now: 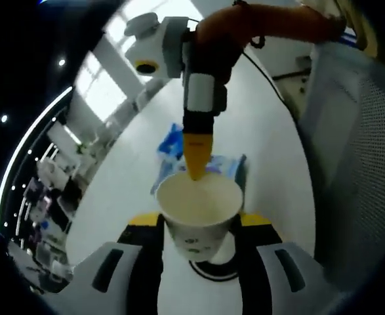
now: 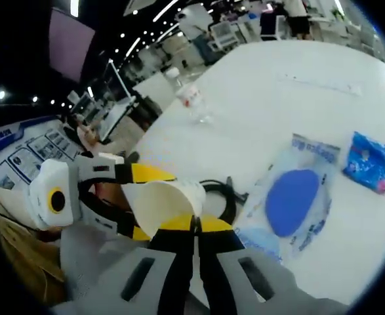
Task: Arrange the tabletop items into an orderly group along one side of the table until the central work area is clear of visible clutter.
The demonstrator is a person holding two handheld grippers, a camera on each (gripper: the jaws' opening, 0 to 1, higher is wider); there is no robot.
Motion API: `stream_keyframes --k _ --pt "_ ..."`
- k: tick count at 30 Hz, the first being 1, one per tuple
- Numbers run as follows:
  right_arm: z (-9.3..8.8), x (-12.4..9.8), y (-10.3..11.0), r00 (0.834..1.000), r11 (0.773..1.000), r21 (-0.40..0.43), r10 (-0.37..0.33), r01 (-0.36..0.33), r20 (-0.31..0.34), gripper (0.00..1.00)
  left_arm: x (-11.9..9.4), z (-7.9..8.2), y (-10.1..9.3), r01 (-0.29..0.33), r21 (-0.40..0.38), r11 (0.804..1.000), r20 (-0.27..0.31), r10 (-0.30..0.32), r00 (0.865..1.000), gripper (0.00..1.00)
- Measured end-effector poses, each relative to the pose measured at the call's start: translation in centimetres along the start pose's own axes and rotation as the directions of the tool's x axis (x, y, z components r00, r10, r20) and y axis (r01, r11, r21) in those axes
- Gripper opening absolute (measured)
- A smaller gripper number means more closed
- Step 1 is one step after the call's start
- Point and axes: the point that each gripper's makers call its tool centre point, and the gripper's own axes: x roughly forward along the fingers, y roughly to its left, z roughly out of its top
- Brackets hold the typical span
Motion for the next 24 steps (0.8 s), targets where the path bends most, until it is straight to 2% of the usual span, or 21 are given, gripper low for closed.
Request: stream_keyframes --k 4,8,11,13,14,17,18,21,24 --pt "0.0 0.0 0.0 1.0 1.0 -0.022 -0.004 0.004 0.001 0.01 0.0 -0.1 0.0 0.002 -0.012 1.0 -0.002 -0.002 1.0 0.39" --pt "0.5 -0.1 0.1 1.0 0.999 -0.045 -0.003 0.004 0.028 0.02 -0.2 -0.1 0.5 -0.012 -0.029 1.0 0.005 0.012 1.0 0.39" --pt "1.0 -0.2 0.3 0.999 0.997 -0.072 0.001 0.003 0.053 0.02 -0.4 0.0 0.8 -0.017 -0.076 0.997 0.018 0.019 1.0 0.39" --pt "1.5 -0.2 0.2 0.997 0.995 -0.103 -0.004 0.012 0.081 0.04 -0.5 0.2 1.0 -0.014 -0.148 0.989 0.042 0.021 0.999 0.38" --pt "1.6 -0.3 0.1 0.996 0.994 -0.104 -0.013 0.022 0.087 0.06 -0.6 0.3 1.2 -0.013 -0.17 0.985 0.053 0.022 0.998 0.38" --pt "2.2 -0.6 -0.7 0.99 0.991 -0.113 -0.055 0.07 0.129 0.25 -0.8 0.5 1.7 -0.023 -0.236 0.971 0.075 0.042 0.996 0.39" --pt "2.5 -0.9 -1.2 0.986 0.99 -0.101 -0.08 0.096 0.149 0.3 -1.0 0.2 2.3 -0.05 -0.267 0.962 0.065 0.069 0.995 0.39" --pt "3.4 -1.8 -2.0 0.975 0.99 -0.071 -0.104 0.12 0.195 0.36 -1.3 -0.1 3.0 -0.077 -0.293 0.953 0.062 0.099 0.993 0.39" --pt "3.9 -3.3 -2.8 0.965 0.99 -0.048 -0.119 0.133 0.234 0.43 -1.9 -0.4 4.0 -0.102 -0.373 0.922 0.07 0.137 0.988 0.39"
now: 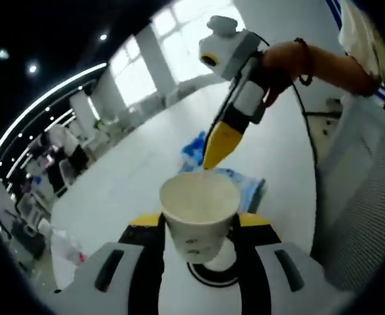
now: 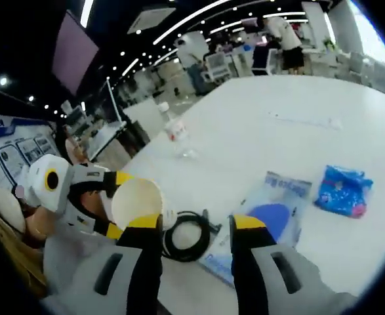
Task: Arrange the tabletop items into an orderly group along one side of the table until the central work area is clear of visible clutter.
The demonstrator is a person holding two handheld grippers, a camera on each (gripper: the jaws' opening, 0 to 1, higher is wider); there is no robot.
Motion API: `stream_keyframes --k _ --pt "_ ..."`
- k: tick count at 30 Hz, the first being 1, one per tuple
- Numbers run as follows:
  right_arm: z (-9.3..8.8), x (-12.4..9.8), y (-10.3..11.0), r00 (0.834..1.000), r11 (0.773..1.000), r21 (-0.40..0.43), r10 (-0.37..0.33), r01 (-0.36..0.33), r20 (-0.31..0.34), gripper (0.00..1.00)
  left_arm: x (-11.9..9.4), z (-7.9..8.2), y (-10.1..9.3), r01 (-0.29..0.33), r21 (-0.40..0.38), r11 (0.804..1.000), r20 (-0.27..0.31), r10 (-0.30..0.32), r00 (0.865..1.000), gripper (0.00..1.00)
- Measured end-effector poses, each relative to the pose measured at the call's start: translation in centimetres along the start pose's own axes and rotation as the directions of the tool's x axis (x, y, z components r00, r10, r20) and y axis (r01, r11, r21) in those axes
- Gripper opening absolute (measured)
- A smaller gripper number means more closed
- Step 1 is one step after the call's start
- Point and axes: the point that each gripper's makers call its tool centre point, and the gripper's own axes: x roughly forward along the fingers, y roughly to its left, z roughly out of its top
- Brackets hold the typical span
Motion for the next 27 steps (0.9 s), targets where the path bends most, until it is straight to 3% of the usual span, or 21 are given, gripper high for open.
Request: stream_keyframes --k 7,12,16,19,27 --pt "0.8 -2.5 -1.4 0.997 0.999 -0.019 -0.029 0.03 0.075 0.62 -0.6 0.8 1.4 -0.026 -0.176 0.984 0.079 0.04 0.996 0.39" --pt "1.0 -4.3 -1.9 0.993 0.998 -0.047 -0.039 0.045 0.109 0.74 -0.9 1.0 2.3 -0.034 -0.236 0.971 0.106 0.06 0.993 0.39" --pt "1.0 -5.8 -2.0 0.992 0.996 -0.068 -0.048 0.056 0.116 0.76 -1.3 1.0 3.5 -0.064 -0.293 0.954 0.124 0.104 0.987 0.39" --pt "1.9 -7.0 -0.9 0.989 0.998 -0.064 -0.012 0.022 0.147 0.78 -1.7 1.0 4.7 -0.1 -0.326 0.94 0.123 0.147 0.981 0.39" --pt "4.2 -7.8 2.0 0.984 0.99 -0.14 0.016 0.009 0.18 0.83 -2.8 1.1 8.1 -0.159 -0.365 0.917 0.131 0.22 0.967 0.39"
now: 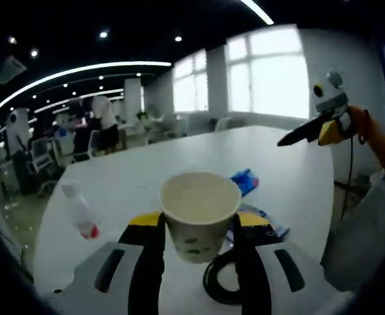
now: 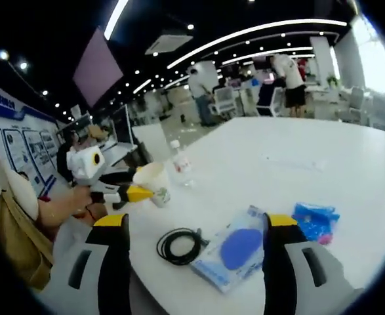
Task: Arrange the tabletop items into an orderly group along one side of the table until the central work area is clear of visible clutter.
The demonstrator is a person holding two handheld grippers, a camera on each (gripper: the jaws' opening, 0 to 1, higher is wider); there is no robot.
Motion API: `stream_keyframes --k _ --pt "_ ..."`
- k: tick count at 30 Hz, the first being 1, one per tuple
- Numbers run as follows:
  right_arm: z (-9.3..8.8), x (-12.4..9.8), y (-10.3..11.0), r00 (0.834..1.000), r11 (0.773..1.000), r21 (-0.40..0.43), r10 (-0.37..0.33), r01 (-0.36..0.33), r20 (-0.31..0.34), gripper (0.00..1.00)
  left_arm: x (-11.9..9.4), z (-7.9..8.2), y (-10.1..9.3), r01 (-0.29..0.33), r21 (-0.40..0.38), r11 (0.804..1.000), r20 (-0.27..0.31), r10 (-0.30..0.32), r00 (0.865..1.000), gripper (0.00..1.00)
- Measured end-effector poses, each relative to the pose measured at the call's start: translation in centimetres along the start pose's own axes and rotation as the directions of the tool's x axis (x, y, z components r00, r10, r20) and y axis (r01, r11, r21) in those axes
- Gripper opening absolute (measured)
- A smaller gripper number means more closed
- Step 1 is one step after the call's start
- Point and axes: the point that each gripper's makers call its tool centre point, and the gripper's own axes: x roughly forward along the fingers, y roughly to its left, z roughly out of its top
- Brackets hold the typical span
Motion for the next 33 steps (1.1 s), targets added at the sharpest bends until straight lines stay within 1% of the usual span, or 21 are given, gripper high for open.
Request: stream_keyframes --k 3,6,8,9,12,14,16,18,20,22,24,29,31,33 --pt "0.3 0.2 0.4 1.0 1.0 -0.018 0.005 -0.005 -0.004 0.84 0.1 0.0 1.7 -0.036 -0.036 0.999 0.009 0.036 0.999 0.39" --pt "0.2 0.5 0.5 1.0 1.0 -0.027 0.002 -0.002 -0.01 0.86 0.4 0.0 2.9 -0.058 -0.053 0.997 0.017 0.059 0.998 0.39" --pt "0.0 0.7 0.2 1.0 0.999 -0.037 -0.004 0.003 -0.026 0.87 0.7 0.0 3.6 -0.067 -0.075 0.995 0.028 0.069 0.997 0.39" --pt "-0.2 0.8 0.1 0.999 0.999 -0.042 -0.011 0.01 -0.033 0.88 0.9 -0.1 4.0 -0.077 -0.088 0.993 0.026 0.079 0.997 0.39" --pt "-0.9 1.3 -0.5 0.997 0.997 -0.074 -0.041 0.037 -0.065 0.88 1.7 -0.8 5.2 -0.102 -0.093 0.99 0.009 0.103 0.995 0.39" --pt "-1.3 1.6 -0.8 0.996 0.996 -0.076 -0.046 0.04 -0.079 0.89 2.1 -0.9 5.9 -0.112 -0.095 0.989 0.011 0.114 0.993 0.39" --pt "-1.6 1.8 -1.0 0.995 0.996 -0.076 -0.056 0.049 -0.087 0.9 2.6 -1.0 6.5 -0.119 -0.124 0.985 0.018 0.122 0.992 0.39" --pt "-2.1 2.0 -1.4 0.992 0.995 -0.085 -0.069 0.061 -0.102 0.91 3.1 -1.1 6.9 -0.124 -0.137 0.983 0.026 0.129 0.991 0.39" --pt "-2.6 2.2 -1.7 0.991 0.994 -0.087 -0.079 0.069 -0.112 0.91 3.8 -1.4 7.2 -0.13 -0.136 0.982 0.021 0.134 0.991 0.39" --pt "-3.0 2.6 -2.2 0.99 0.992 -0.092 -0.094 0.084 -0.11 0.91 4.5 -1.9 7.5 -0.135 -0.134 0.982 0.006 0.137 0.991 0.39" --pt "-3.4 3.0 -2.7 0.989 0.992 -0.09 -0.101 0.092 -0.107 0.93 5.1 -2.2 7.7 -0.133 -0.133 0.982 0.011 0.136 0.991 0.39" --pt "-4.5 3.9 -2.9 0.99 0.995 -0.064 -0.086 0.08 -0.109 0.96 6.1 -3.0 8.7 -0.153 -0.129 0.98 0.002 0.155 0.988 0.39" --pt "-4.8 4.3 -2.9 0.991 0.995 -0.061 -0.085 0.079 -0.105 0.97 6.4 -3.2 9.1 -0.163 -0.142 0.976 0.013 0.166 0.986 0.39" --pt "-5.0 4.5 -2.9 0.991 0.995 -0.066 -0.085 0.078 -0.107 0.97 6.8 -3.7 9.3 -0.171 -0.158 0.973 0.007 0.174 0.985 0.39"
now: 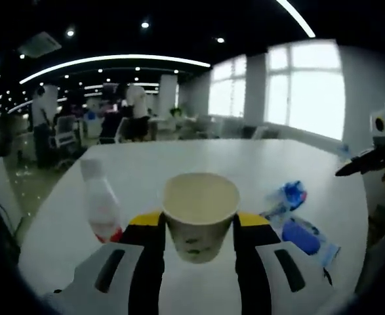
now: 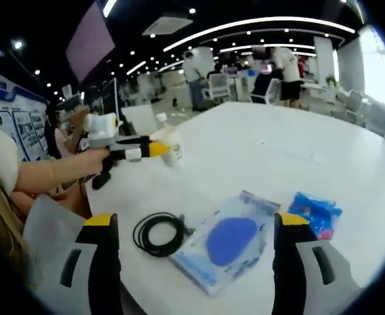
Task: Arrange the tabletop items into an orderly group along one side of the table until the central work area is clear of visible clutter.
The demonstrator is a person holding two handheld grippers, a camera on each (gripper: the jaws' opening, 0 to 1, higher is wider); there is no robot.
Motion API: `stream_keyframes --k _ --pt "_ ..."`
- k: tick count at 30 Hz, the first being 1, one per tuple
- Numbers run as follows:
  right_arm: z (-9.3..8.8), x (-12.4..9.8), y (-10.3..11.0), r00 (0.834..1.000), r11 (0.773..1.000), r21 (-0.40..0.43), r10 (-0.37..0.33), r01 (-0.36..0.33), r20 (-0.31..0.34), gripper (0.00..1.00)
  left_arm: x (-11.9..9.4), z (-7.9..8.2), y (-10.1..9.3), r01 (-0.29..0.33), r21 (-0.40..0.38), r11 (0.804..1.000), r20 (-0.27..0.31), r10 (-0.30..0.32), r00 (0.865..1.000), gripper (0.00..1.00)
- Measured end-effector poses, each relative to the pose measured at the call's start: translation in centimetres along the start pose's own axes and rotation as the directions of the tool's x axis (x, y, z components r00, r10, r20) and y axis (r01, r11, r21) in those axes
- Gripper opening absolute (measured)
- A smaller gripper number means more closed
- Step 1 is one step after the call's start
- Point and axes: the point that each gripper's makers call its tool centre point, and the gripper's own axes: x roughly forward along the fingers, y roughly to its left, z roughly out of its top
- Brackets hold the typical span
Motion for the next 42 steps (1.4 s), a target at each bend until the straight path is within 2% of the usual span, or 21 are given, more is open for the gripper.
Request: stream_keyframes --k 6,16,26,39,42 --pt "-1.0 0.5 0.1 0.999 1.0 -0.007 -0.001 0.001 -0.034 0.97 1.0 -1.0 1.1 -0.046 0.016 0.999 0.007 0.046 0.999 0.39" --pt "-2.2 1.1 -0.3 0.997 1.0 -0.005 -0.011 0.01 -0.071 0.97 2.6 -2.6 2.3 -0.086 -0.011 0.996 0.002 0.086 0.996 0.38" --pt "-2.2 1.0 -0.5 0.999 0.999 0.054 -0.002 0.005 -0.049 0.97 4.6 -4.2 3.2 -0.096 0.051 0.994 -0.037 0.098 0.995 0.38" --pt "-3.1 1.1 -1.0 0.997 0.997 0.073 -0.019 0.025 -0.07 0.96 6.0 -5.3 4.3 -0.138 -0.003 0.99 -0.035 0.138 0.99 0.39" --pt "-3.3 1.1 -1.2 0.997 0.996 0.084 -0.024 0.031 -0.075 0.96 6.3 -5.4 4.1 -0.136 0.015 0.991 -0.032 0.136 0.99 0.39"
